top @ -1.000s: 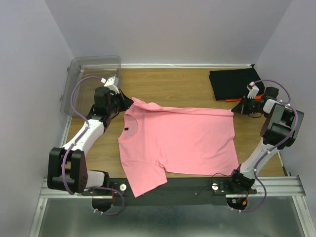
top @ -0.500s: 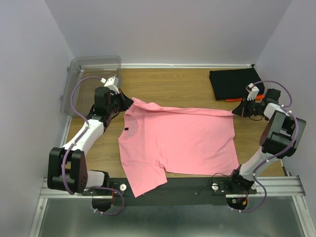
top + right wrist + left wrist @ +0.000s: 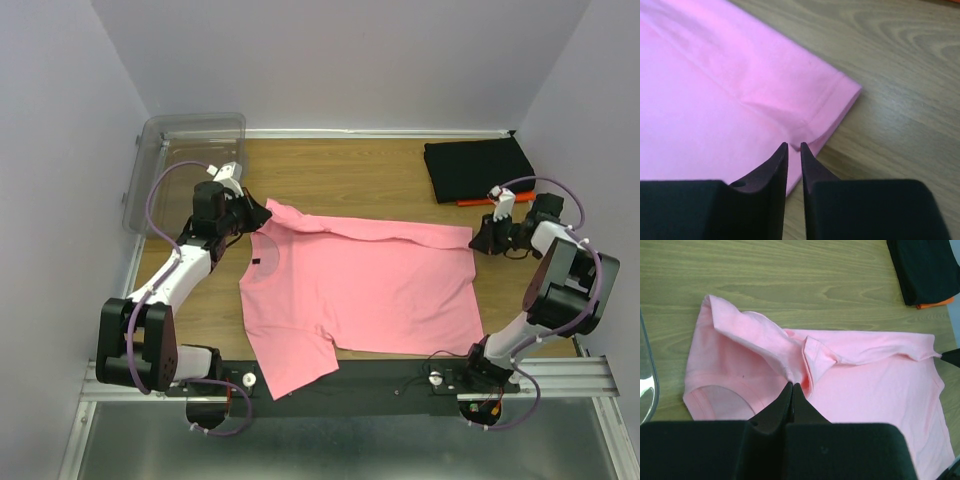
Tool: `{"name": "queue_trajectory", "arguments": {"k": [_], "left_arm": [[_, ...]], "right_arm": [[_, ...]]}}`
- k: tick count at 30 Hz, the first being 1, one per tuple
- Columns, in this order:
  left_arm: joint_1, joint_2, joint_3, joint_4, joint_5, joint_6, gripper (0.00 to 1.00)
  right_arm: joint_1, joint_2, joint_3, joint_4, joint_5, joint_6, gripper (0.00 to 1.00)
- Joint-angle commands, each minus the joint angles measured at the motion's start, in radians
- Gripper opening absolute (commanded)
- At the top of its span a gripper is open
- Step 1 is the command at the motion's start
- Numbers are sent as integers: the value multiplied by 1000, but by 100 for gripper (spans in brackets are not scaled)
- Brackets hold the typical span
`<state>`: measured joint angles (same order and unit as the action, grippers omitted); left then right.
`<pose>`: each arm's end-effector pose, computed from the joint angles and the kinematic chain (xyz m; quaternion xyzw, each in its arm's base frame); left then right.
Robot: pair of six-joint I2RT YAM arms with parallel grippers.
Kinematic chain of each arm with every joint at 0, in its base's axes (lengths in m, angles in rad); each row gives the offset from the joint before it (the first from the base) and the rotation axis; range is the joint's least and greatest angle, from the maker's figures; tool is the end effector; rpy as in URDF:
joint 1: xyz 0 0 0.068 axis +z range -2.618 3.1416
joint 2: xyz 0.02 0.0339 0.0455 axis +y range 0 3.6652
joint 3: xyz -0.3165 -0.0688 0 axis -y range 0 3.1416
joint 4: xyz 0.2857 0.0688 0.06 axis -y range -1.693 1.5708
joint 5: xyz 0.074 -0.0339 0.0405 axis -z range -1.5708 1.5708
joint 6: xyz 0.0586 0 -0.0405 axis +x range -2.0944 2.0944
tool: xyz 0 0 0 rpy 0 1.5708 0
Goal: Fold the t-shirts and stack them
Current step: Fold the tshirt
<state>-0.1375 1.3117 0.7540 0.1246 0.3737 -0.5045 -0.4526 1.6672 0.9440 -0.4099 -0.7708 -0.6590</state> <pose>0.3237 -0.0664 0.2652 -0.0527 0.8322 -0.3155 0.4529 0.3358 -0.1179 0.1793 -0.1744 0.8913 0.2056 0.3645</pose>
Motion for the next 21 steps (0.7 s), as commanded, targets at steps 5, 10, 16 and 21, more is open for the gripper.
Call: {"name": "queue_trajectory", "arguments": {"k": [5,10,16,21], "left_arm": [[7,-43,-33,-25,33,20,0],[7,-58,-39,-31,33,23,0],[7,-55,-44,-31,33,18,0],[7,-57,-48,-36,28,20,0]], "right_arm": [[-21,-55,-21,-27,136,-39,57],[-23,-104,-14,-32,48,-7,59],[-21,-116,-4,-66,-42,25,59],[-21,-113,9,-93,-56,21,59]]}}
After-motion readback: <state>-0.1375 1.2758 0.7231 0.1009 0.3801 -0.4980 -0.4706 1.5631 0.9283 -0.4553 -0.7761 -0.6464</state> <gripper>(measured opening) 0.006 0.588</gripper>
